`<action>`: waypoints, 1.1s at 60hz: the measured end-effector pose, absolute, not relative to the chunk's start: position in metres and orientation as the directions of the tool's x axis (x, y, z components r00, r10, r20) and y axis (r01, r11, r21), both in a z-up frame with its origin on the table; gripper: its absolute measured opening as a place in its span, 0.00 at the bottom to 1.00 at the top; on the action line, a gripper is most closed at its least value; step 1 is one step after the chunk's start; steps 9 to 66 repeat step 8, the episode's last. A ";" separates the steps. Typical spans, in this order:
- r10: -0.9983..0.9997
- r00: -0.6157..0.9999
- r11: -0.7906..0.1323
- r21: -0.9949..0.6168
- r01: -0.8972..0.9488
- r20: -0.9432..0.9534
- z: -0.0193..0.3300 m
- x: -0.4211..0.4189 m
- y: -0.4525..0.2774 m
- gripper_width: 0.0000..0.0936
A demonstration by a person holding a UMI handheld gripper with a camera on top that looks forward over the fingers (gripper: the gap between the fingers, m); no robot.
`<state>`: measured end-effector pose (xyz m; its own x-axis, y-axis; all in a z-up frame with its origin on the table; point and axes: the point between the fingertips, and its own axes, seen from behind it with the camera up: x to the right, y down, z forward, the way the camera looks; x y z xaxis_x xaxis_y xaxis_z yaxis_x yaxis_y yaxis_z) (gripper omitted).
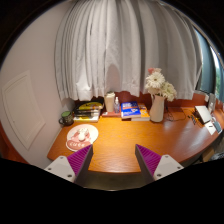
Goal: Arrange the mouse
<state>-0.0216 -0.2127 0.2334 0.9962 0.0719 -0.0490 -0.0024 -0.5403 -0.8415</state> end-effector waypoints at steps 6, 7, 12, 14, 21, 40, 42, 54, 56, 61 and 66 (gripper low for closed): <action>0.068 0.996 -0.537 -0.844 -0.008 -0.052 0.236 -0.021 -0.212 0.91; 0.068 0.996 -0.538 -0.843 -0.009 -0.053 0.236 -0.022 -0.213 0.91; 0.068 0.996 -0.538 -0.843 -0.009 -0.055 0.236 -0.022 -0.212 0.91; 0.068 0.996 -0.538 -0.843 -0.009 -0.055 0.236 -0.022 -0.212 0.91; 0.068 0.996 -0.538 -0.843 -0.009 -0.055 0.236 -0.022 -0.212 0.91; 0.068 0.996 -0.538 -0.843 -0.009 -0.055 0.236 -0.022 -0.212 0.91; 0.068 0.996 -0.538 -0.843 -0.009 -0.055 0.236 -0.022 -0.212 0.91; 0.068 0.996 -0.538 -0.843 -0.009 -0.055 0.236 -0.022 -0.212 0.91; 0.068 0.996 -0.538 -0.843 -0.009 -0.055 0.236 -0.022 -0.212 0.91; 0.068 0.996 -0.538 -0.843 -0.009 -0.055 0.236 -0.022 -0.212 0.91; 0.068 0.996 -0.538 -0.843 -0.009 -0.055 0.236 -0.022 -0.212 0.91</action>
